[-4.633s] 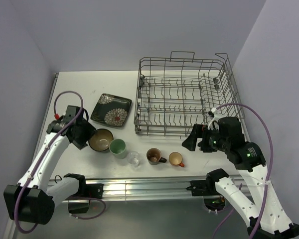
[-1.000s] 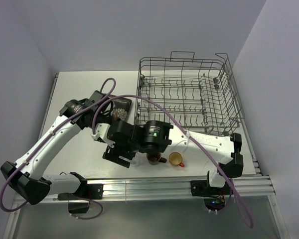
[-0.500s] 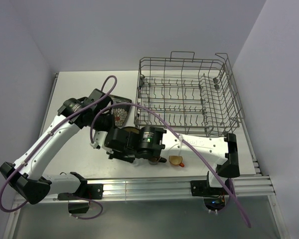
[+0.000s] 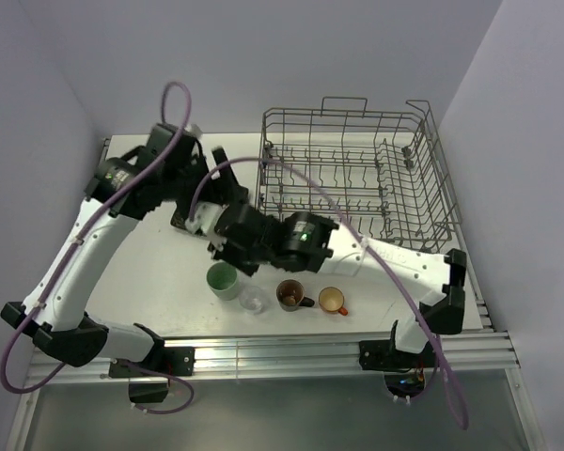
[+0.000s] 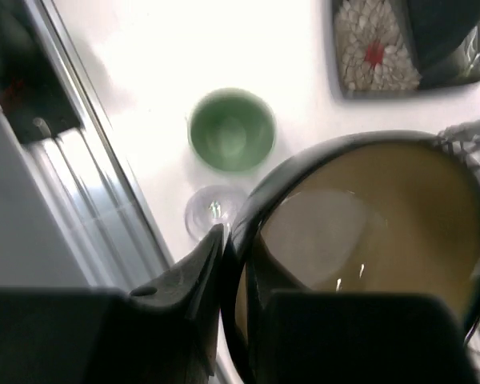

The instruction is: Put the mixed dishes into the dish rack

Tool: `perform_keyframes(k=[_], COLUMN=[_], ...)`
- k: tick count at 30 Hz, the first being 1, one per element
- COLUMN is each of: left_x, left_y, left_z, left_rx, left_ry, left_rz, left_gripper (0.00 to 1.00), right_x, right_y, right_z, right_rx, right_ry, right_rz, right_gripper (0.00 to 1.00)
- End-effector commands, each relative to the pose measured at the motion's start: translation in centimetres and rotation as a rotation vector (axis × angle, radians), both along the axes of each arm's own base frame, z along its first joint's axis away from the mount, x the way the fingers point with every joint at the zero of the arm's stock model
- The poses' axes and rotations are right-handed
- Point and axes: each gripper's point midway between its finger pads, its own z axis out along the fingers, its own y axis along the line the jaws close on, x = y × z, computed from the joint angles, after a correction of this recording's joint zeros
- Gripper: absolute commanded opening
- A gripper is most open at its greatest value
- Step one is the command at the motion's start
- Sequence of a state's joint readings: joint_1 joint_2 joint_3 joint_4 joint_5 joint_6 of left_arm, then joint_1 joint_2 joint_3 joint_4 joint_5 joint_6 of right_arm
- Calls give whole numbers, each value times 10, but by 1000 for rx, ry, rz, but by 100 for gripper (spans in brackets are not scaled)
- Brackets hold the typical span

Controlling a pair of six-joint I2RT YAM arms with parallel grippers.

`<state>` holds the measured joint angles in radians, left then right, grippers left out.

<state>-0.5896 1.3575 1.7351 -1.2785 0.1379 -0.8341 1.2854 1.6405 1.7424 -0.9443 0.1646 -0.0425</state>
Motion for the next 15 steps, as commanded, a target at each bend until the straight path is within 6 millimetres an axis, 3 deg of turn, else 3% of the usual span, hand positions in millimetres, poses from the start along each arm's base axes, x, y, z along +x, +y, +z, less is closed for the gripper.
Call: perform_keyframes(k=[1,3,4,5,7,8,11,12,15], left_x=[47,58,61,62,64,68,79,82,88], left_y=[27,53,65,75,98,98,82,71,57], left_z=[93,126,137,148,156,160,117,100,54], left_rx=[-99,-97,-92,-90,-41,-47,9,27,109], left_ry=[-320,-453,-494,-534,-610,-641,-574,-529,-430], left_rz=[281,403,456,501,571,572,479,421,309], left_gripper=[95,99,99,99,99,99,99,99,98], right_x=[40,55,79,85,110,137,184,206,249], right_y=[-9,-13,-26,-28,-37,-52,-68,-84,-105], right_z=[80,98,113,121,140,153,172,171,171], right_rx=[304,361,392,423,508,574,736,798,930], right_ry=[-36,-13,-31,-12,8,13,62,123,196], right_rz=[-106,-115,-171,-165,-230,-264,-329,-359,-372], right_gripper=[0,0,0,0,0,0,0,0,0])
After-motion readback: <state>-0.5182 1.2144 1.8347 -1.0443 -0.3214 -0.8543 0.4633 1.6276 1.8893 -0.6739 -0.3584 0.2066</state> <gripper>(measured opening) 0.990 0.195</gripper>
